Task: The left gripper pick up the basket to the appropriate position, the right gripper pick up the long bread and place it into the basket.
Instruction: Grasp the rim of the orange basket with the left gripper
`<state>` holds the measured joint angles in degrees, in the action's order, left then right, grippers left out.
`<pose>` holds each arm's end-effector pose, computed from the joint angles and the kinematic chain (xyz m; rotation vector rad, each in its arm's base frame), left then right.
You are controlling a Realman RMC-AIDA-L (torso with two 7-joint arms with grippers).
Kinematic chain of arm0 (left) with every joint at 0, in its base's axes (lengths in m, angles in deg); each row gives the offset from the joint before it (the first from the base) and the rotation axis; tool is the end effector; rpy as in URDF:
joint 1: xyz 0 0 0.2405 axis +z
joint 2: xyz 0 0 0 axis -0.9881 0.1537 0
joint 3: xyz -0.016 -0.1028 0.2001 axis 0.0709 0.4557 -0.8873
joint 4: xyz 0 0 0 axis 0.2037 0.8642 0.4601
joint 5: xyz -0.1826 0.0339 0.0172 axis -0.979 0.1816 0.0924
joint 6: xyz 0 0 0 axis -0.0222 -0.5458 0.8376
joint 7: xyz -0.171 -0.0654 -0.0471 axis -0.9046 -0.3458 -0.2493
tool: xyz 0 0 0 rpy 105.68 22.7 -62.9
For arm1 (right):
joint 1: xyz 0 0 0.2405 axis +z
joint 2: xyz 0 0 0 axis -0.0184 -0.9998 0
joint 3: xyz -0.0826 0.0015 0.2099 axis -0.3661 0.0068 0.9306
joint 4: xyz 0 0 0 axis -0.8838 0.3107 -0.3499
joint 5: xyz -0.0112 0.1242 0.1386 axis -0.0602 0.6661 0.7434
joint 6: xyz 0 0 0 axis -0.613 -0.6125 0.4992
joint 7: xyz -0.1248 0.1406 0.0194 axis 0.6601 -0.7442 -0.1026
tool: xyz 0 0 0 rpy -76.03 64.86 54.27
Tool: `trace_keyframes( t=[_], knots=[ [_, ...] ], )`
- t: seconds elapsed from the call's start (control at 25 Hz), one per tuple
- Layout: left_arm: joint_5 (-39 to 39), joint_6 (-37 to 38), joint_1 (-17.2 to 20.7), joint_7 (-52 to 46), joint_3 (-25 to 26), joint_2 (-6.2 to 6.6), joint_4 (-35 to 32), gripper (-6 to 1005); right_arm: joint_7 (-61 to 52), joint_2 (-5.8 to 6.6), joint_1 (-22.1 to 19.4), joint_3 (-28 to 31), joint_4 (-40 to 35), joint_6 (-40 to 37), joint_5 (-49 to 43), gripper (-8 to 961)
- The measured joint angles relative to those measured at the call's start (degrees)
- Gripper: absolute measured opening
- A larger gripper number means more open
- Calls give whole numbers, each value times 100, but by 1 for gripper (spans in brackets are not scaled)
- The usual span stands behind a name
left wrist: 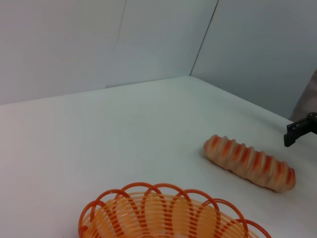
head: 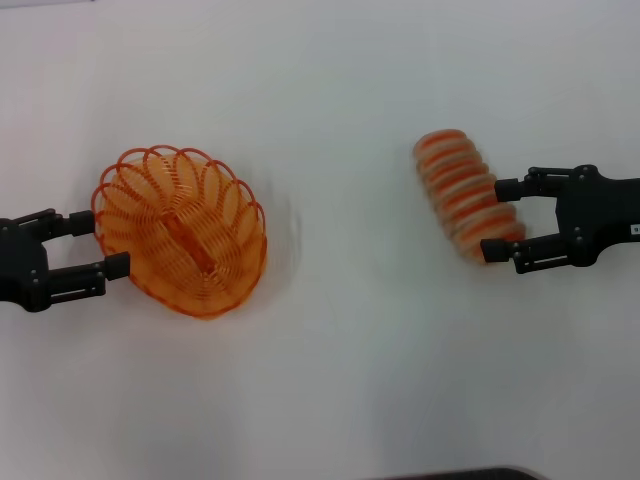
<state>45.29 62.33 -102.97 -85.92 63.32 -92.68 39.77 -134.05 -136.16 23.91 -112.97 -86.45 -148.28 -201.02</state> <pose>-0.2713 0.2628 0.0055 -2.6368 -0.8269 -0.5670 0.2612 0.2717 0.0015 -2.8023 0.6856 0.4755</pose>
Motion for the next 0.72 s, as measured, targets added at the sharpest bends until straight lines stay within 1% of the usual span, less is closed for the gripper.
trace_keyframes(
  t=[0.4,0.48,0.6,0.72],
  knots=[
    [0,-53,-48,-86,0,0,15,828,-3,-1,17,-3,0,-11,0,945],
    [-6,-62,-107,-244,0,4,-3,828,-7,-8,13,-1,0,-9,0,945],
    [-40,-141,-234,-606,0,41,-37,828,-19,-15,12,6,0,-8,0,945],
    [-163,-384,-339,-961,0,49,-169,828,-57,-16,28,10,0,-25,0,945]
  ],
)
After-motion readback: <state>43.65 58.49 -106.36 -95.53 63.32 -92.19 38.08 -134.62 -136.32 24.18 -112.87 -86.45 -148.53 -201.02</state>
